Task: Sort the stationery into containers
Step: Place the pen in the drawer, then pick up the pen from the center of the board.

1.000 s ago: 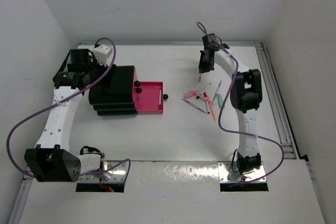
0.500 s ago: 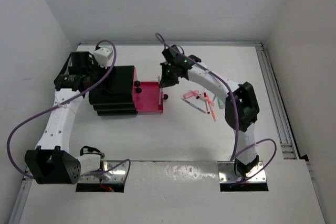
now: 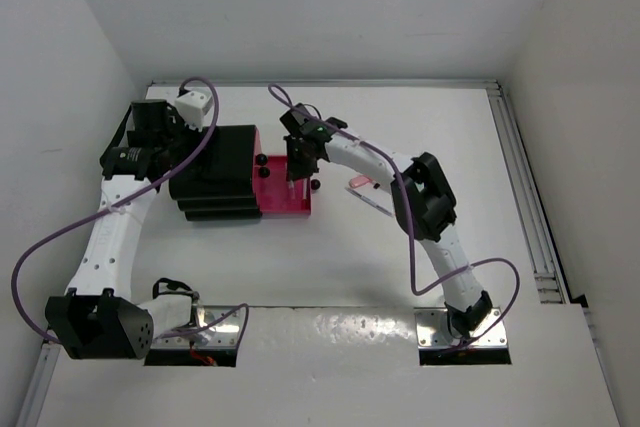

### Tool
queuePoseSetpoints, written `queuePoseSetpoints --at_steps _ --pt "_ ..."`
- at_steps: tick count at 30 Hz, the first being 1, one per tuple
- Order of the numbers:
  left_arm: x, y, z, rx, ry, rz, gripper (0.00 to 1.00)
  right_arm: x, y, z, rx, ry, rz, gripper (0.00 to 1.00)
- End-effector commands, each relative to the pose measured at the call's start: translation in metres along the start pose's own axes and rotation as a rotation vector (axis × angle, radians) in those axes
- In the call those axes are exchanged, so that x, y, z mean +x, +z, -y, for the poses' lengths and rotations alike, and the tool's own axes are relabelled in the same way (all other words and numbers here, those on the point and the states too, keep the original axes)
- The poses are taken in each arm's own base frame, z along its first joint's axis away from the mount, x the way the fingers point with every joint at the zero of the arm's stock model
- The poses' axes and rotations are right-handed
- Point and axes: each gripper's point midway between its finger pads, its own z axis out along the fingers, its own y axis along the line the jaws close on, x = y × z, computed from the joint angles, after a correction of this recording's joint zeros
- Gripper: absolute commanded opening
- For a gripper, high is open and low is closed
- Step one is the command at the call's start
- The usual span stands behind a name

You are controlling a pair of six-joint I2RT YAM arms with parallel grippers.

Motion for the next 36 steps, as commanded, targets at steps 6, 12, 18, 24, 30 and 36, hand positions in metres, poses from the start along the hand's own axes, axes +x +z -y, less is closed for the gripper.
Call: queuePoseSetpoints --at_steps 6,12,18,24,30,36 --pt "-0.008 -0.007 -0.004 -0.015 -0.003 0.041 0.82 -0.037 -0.021 -0.019 -0.044 -0.008 0.115 0.55" --pt "-0.012 -0.009 -0.004 -0.015 0.006 0.052 0.82 -0.038 -0.09 0.013 -0.082 -0.058 0.119 0.24" --pt "-0.013 -0.014 -0.001 -0.008 0.018 0.069 0.82 -0.005 -0.114 0.124 0.131 -0.243 0.066 0.15" --pt "-0.011 -0.013 0.0 -0.004 0.021 0.072 0.82 -0.005 -0.119 0.231 0.357 0.069 0.063 0.4" --pt "-0.011 -0.01 -0.001 -0.003 0.02 0.066 0.82 -0.017 -0.109 0.276 0.433 0.269 0.054 0.35" --pt "-0.009 -0.009 -0.002 -0.01 0.021 0.055 0.82 -0.038 -0.082 0.28 0.409 0.3 0.048 0.35"
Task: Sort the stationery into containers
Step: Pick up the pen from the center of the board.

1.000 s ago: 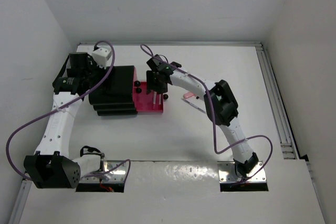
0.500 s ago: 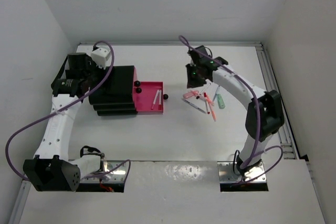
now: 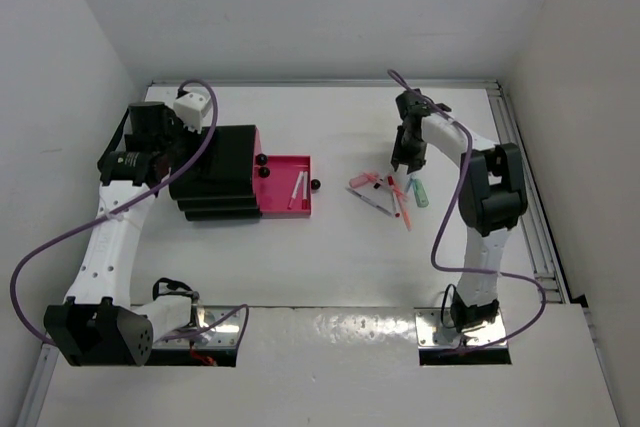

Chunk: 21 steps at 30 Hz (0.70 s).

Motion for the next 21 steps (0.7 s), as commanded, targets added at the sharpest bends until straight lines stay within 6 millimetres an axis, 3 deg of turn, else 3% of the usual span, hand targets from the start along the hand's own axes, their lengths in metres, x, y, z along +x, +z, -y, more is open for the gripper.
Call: queuePoseSetpoints --at_steps 1,5,12,21 --pt "-0.005 0.0 -0.006 -0.016 0.009 0.022 0.83 -0.029 -0.004 -0.02 -0.046 0.042 0.066 0.36" --pt "-0.003 0.002 -0.006 -0.018 0.007 0.011 0.82 -0.037 0.007 -0.029 -0.06 0.055 0.061 0.4" --pt "-0.002 0.006 -0.006 -0.014 -0.019 0.003 0.83 -0.035 0.031 -0.022 -0.002 0.067 0.041 0.44" --pt "0.003 0.01 -0.006 -0.013 -0.019 -0.022 0.82 -0.03 0.053 -0.037 -0.044 0.083 -0.011 0.34"
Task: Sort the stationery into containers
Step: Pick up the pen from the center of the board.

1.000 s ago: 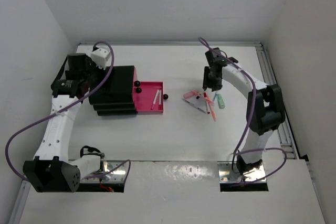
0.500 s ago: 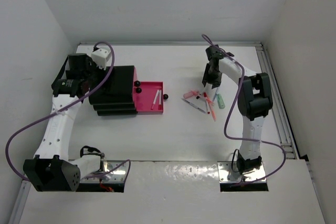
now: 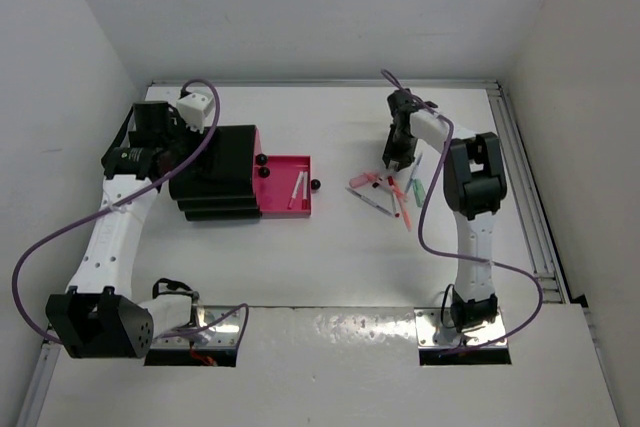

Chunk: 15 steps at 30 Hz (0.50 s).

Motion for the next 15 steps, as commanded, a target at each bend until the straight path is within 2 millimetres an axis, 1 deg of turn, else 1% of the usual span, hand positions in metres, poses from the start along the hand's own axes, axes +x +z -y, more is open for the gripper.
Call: queuePoseSetpoints --at_steps 1,2,4,5,7,8,9,10,11,12,14,15 --pt "-0.004 0.0 -0.005 -0.017 -0.005 0.013 0.82 -0.01 0.006 -0.014 -0.039 0.027 0.011 0.32" --pt "-0.004 -0.001 -0.006 -0.02 -0.005 0.015 0.82 -0.01 0.007 -0.016 -0.041 0.027 0.01 0.25" --pt "-0.002 0.001 -0.006 -0.02 0.001 0.006 0.82 -0.014 0.01 -0.019 -0.048 0.031 0.012 0.17" --pt "-0.002 0.001 -0.007 -0.023 0.0 0.002 0.83 -0.019 0.013 -0.023 -0.056 0.033 0.019 0.11" --pt "-0.001 0.001 -0.008 -0.025 0.005 0.0 0.82 -0.025 0.014 -0.026 -0.059 0.025 0.03 0.06" --pt "-0.001 0.001 -0.007 -0.024 0.007 0.0 0.82 -0.034 0.015 -0.03 -0.066 0.019 0.048 0.04" --pt "-0.001 0.001 -0.008 -0.025 0.006 0.0 0.82 -0.038 0.016 -0.029 -0.061 0.008 0.061 0.0" --pt "-0.001 0.001 -0.008 -0.025 0.006 -0.002 0.83 -0.048 0.011 -0.034 -0.071 0.001 0.086 0.0" --pt "-0.001 0.001 -0.008 -0.025 0.006 0.0 0.82 -0.053 0.014 -0.03 -0.055 -0.008 0.1 0.0" --pt "0.001 0.002 -0.007 -0.024 0.007 -0.004 0.82 -0.058 0.014 -0.03 -0.056 -0.007 0.113 0.0" --pt "0.001 0.002 -0.008 -0.024 0.008 -0.005 0.82 -0.074 0.01 -0.031 -0.068 -0.004 0.153 0.0" --pt "0.002 0.002 -0.008 -0.025 0.008 -0.006 0.82 -0.086 0.007 -0.033 -0.078 -0.008 0.188 0.0"
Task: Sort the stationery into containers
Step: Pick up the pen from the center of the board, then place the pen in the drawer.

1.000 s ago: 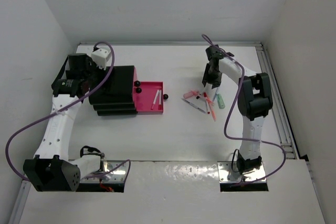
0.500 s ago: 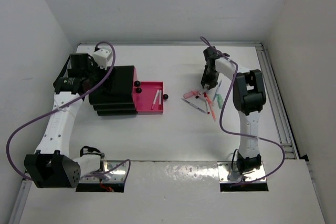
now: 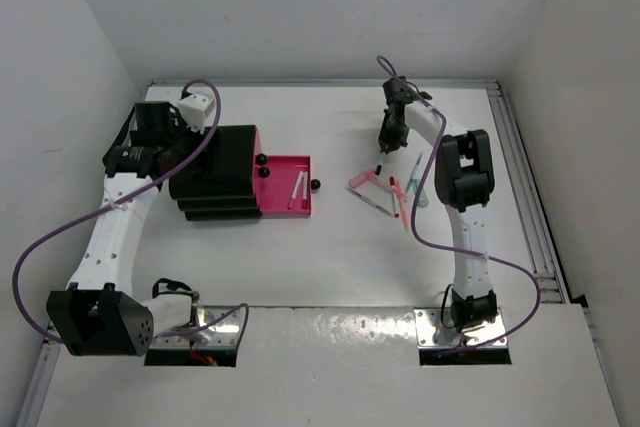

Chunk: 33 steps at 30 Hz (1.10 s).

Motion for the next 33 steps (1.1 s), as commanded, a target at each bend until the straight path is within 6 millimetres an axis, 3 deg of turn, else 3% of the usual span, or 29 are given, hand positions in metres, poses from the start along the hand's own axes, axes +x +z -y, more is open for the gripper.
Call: queuePoseSetpoints --at_steps 1,4,8,12,14,16,17,21,23,24,25,26,29,33 --pt "-0.002 0.0 -0.006 -0.02 0.004 0.014 0.82 -0.045 -0.007 -0.004 -0.021 -0.015 0.128 0.0" --pt "-0.004 0.0 -0.005 -0.016 0.004 0.023 0.82 -0.074 -0.026 -0.013 -0.063 -0.043 0.218 0.0" --pt "-0.006 -0.001 -0.005 -0.015 -0.001 0.038 0.82 -0.084 -0.069 -0.036 -0.166 -0.144 0.305 0.0" --pt "-0.007 0.0 -0.001 -0.003 -0.015 0.052 0.82 -0.055 -0.128 -0.077 -0.299 -0.228 0.322 0.0" --pt "-0.007 -0.001 0.0 0.002 -0.015 0.058 0.82 -0.03 -0.146 -0.102 -0.389 -0.228 0.268 0.0" --pt "-0.007 -0.003 0.001 0.003 -0.015 0.058 0.82 0.02 -0.165 -0.141 -0.467 -0.277 0.203 0.0" --pt "-0.007 -0.002 0.001 0.004 -0.013 0.06 0.82 0.038 -0.162 -0.146 -0.475 -0.287 0.174 0.0" --pt "-0.006 -0.001 0.002 0.009 -0.025 0.061 0.82 0.078 -0.171 -0.193 -0.537 -0.301 0.136 0.0" --pt "-0.006 -0.001 0.004 0.014 -0.034 0.066 0.82 0.097 -0.156 -0.211 -0.522 -0.264 0.067 0.0" --pt "-0.007 -0.002 0.004 0.013 -0.033 0.069 0.82 0.095 -0.163 -0.222 -0.537 -0.25 0.062 0.0" --pt "-0.007 -0.002 0.004 0.013 -0.032 0.069 0.82 0.102 -0.148 -0.227 -0.52 -0.218 0.02 0.0" --pt "-0.007 -0.003 0.003 0.01 -0.03 0.071 0.82 0.104 -0.154 -0.24 -0.543 -0.215 0.019 0.0" --pt "-0.008 -0.005 0.002 0.004 -0.03 0.074 0.82 0.118 -0.139 -0.253 -0.534 -0.198 -0.007 0.0" --pt "-0.008 -0.006 0.002 0.002 -0.027 0.074 0.82 0.14 -0.12 -0.254 -0.489 -0.198 -0.05 0.0"
